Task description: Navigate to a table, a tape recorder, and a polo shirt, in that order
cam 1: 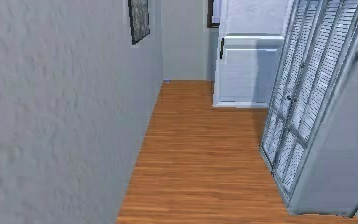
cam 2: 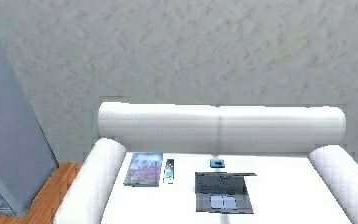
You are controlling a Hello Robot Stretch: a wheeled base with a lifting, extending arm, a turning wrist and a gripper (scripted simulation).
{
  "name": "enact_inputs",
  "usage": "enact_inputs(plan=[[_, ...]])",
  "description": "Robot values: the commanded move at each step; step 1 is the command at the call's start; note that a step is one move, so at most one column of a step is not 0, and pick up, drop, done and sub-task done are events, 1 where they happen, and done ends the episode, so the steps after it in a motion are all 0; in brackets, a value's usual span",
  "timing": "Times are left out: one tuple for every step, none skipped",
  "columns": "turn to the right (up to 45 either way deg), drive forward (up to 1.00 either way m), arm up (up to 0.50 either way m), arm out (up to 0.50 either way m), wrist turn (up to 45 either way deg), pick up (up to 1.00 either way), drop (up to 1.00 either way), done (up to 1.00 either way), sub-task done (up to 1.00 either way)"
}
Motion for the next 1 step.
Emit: enact_inputs(plan=[[3.0, 0.00, 0.00, 0.00, 0.0, 0.00, 0.00, 0.00, 0.00]])
